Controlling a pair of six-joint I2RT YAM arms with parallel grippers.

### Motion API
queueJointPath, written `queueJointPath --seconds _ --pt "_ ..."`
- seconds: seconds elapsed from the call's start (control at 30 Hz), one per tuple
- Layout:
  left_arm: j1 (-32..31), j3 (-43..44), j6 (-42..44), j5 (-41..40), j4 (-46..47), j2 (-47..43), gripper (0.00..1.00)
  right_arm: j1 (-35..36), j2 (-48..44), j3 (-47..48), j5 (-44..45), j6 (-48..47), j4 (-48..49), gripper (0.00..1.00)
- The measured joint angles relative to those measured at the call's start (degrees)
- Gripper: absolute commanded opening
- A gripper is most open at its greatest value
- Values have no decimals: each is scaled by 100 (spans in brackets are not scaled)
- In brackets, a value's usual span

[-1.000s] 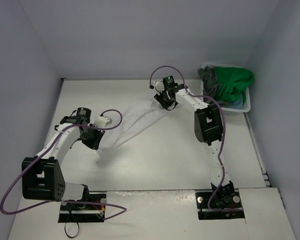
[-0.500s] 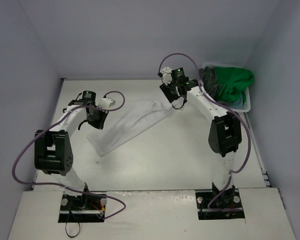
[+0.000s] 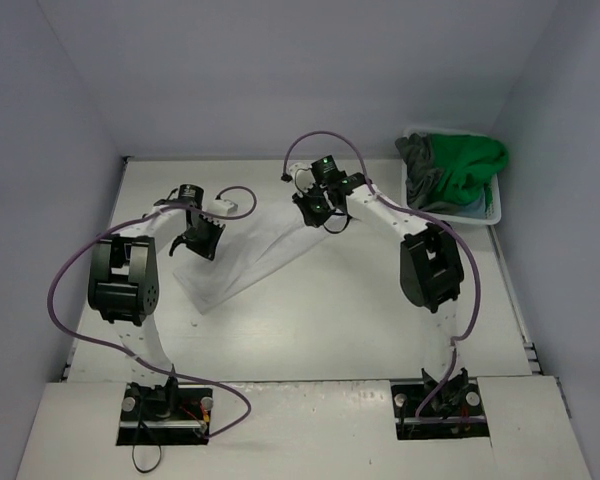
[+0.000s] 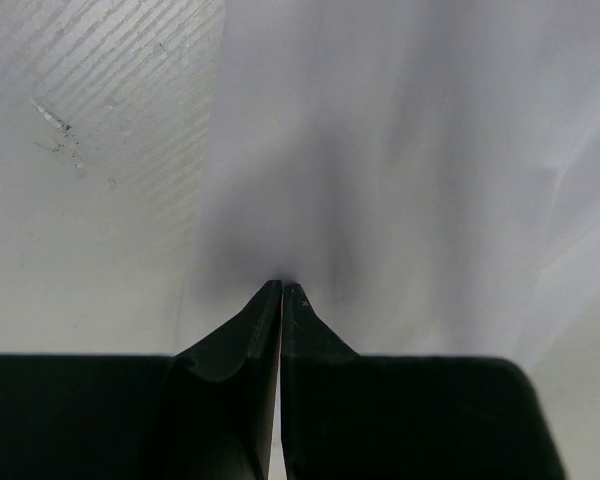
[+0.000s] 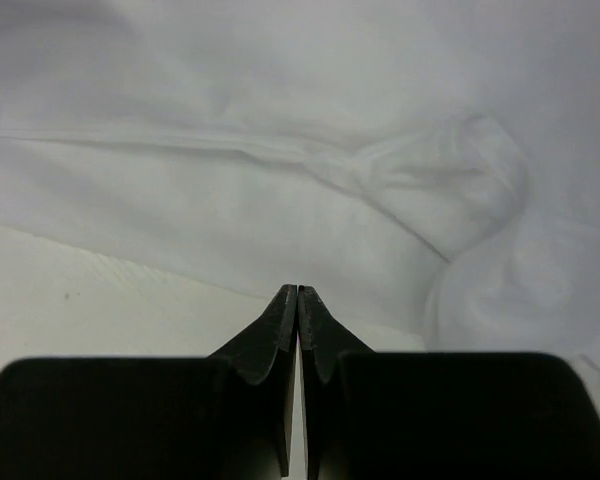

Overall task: Fold and stack the t-shirts
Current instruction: Rotate the tshirt 80 degrees

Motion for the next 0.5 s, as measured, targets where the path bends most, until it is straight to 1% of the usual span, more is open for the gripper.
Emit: queueJointPath --seconds 0.23,0.5 --pt "-79 -66 -55 0 -11 -140 0 83 946 697 -437 151 -50 0" --pt "-90 -350 -55 -2 -37 -431 0 85 1429 1272 -632 284 -11 0"
